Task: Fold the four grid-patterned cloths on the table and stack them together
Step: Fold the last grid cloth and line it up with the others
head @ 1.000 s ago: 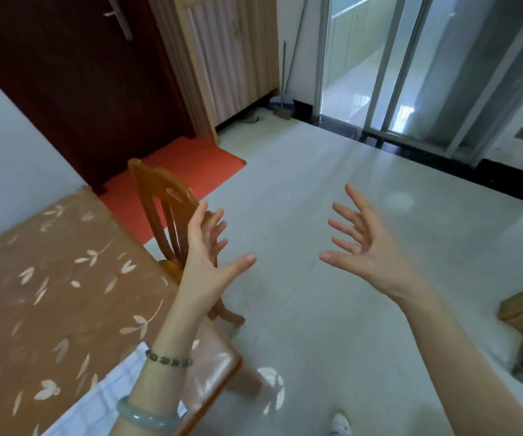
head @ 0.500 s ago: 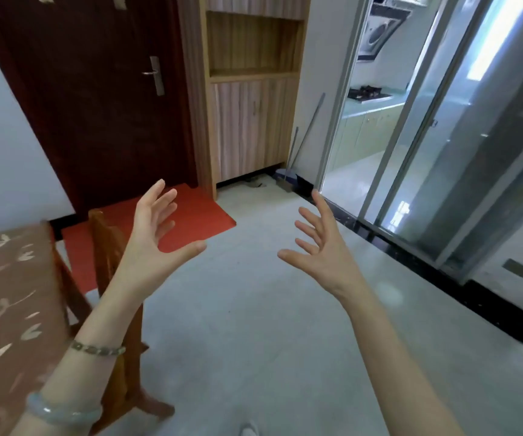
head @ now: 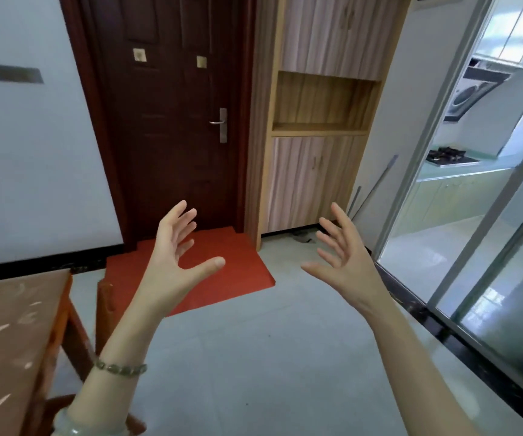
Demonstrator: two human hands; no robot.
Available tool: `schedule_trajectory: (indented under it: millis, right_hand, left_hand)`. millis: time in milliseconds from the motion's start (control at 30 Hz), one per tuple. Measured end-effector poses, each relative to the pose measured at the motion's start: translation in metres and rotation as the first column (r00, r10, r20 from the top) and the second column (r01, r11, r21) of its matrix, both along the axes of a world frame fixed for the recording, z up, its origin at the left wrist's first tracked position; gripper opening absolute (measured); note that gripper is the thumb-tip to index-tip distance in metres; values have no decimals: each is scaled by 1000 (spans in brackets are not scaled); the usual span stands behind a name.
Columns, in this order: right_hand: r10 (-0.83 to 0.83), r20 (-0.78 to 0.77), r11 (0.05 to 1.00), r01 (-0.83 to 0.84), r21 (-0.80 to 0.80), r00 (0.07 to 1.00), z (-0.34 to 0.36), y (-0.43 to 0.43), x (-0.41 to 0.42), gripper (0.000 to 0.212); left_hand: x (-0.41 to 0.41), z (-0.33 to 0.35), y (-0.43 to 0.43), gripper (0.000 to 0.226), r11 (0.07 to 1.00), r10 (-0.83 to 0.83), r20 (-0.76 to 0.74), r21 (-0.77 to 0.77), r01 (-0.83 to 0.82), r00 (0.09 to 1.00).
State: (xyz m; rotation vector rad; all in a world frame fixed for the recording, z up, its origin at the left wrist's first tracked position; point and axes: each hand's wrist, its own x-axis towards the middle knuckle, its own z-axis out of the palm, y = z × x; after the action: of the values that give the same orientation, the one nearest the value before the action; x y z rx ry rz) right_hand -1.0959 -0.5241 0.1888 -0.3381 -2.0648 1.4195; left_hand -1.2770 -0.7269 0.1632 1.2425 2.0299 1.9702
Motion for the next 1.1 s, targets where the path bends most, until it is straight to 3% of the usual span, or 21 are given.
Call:
schedule_trajectory:
  millis: [333, 600, 833, 1100]
  right_hand:
    - [185, -68, 979, -178, 95, 980, 32, 142, -196, 108]
    - [407, -160, 901, -367, 230, 899, 100, 248, -386, 109]
    - [565, -193, 819, -515, 253, 803, 111, 267, -529, 110]
    - [672, -150, 741, -654, 155, 725, 58, 258, -700, 110]
  left_hand:
    - [-167, 39, 103, 101, 990, 137, -159, -2, -139, 978]
    - [-311, 99, 183, 104, 924, 382, -265, 78, -375, 885]
    - [-405, 112, 201, 97, 861, 509, -254, 156, -485, 822]
    - [-531, 56, 184, 104, 798, 602, -194, 126, -589, 775]
